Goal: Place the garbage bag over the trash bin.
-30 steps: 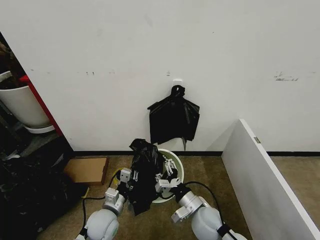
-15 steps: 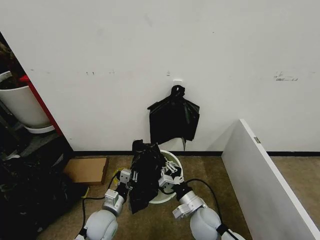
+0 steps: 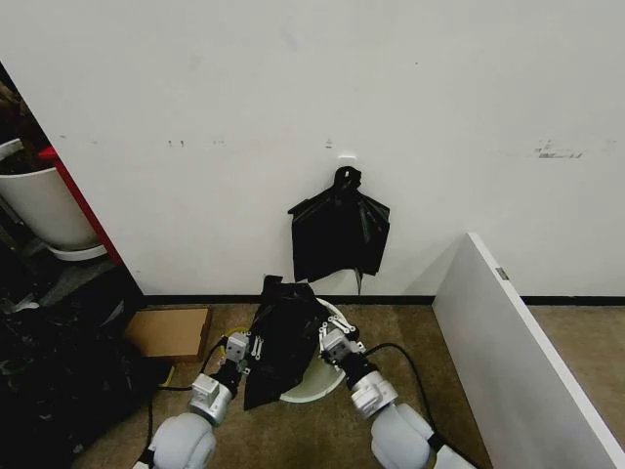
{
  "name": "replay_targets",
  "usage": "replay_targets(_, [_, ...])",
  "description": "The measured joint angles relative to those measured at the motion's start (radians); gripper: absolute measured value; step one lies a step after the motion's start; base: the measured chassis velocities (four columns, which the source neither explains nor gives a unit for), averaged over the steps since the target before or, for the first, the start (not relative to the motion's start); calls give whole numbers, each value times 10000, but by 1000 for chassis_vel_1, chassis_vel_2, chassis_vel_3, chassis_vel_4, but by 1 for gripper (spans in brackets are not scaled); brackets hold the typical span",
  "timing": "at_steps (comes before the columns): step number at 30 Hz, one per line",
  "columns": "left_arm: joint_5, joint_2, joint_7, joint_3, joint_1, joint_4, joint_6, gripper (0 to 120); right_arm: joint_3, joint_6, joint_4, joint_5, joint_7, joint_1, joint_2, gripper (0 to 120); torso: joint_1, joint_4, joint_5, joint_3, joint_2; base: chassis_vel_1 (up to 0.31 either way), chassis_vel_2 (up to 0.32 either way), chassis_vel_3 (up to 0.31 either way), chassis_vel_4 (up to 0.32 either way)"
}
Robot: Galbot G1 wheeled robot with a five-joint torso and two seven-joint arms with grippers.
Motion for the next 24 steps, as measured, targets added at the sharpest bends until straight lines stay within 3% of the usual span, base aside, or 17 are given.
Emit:
replay_targets(3, [12,49,555,-171,38,202,-533,5,118,-159,273,1833,-261,-26,-121,0,0,1,0,0,0,0,0,0,0])
replay_targets(10, [-418,80,1719,-361,137,332,-1289,5,426,-192,507,4030,-991,-203,-361,0,0,0,1,0,0,0,0,0,0])
replay_targets(18, [-1021,145,3012,-438,159,612,-1938,5,776,-245,496,5345,-1208,-335,-472,0,0,0,1,0,0,0,0,0,0])
replay_targets(24, [-1443,162,3343,-535,115,798,-2226,5,905,-245,483,5394,-1332,-459,-555,0,0,0,1,0,0,0,0,0,0])
